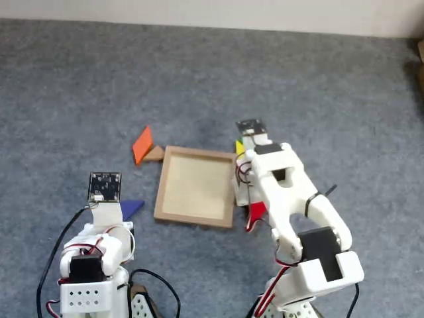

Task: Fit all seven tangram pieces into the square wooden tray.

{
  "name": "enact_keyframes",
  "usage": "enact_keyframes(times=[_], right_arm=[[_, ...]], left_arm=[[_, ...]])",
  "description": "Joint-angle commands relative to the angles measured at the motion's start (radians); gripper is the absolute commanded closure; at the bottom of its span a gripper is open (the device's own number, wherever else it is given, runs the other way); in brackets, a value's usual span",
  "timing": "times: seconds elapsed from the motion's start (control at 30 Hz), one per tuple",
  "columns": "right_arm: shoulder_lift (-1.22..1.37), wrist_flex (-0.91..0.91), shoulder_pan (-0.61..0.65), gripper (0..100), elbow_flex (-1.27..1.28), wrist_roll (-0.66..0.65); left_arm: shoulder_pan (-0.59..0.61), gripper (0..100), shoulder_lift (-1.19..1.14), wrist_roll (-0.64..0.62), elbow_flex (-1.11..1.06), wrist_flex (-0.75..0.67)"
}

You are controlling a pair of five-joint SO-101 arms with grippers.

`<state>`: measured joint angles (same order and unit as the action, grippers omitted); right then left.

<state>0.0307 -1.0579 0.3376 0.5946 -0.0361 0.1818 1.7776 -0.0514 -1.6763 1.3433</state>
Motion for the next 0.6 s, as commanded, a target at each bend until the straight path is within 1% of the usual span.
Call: enact_keyframes(times=[0.0,0.2,0.3,0.47,0.5,0.57], right_arm=[[-0.094,-0.053,0.019,80.0,-0.045,-0.015],[-0.275,-0.079,0.053,80.0,-0.039,-0.008],[-0.291,-0.077,0.077,80.0,-0.039,-0.006],[-0.289,-0.077,0.076,79.5,-0.039,-0.009],[-0.289,-0.077,0.077,78.6,-0.039,-0.011],[-0.289,-0.077,0.081,73.7,-0.038,-0.008]], left_arm=[[0.012,99,0.035,0.008,-0.021,0.005],[0.012,99,0.035,0.008,-0.021,0.005],[0.012,99,0.035,0.008,-0.021,0.005],[0.012,99,0.035,0.008,-0.021,0.005],[0.012,99,0.035,0.008,-0.021,0.005],[0.012,99,0.035,0.008,-0.021,0.005]])
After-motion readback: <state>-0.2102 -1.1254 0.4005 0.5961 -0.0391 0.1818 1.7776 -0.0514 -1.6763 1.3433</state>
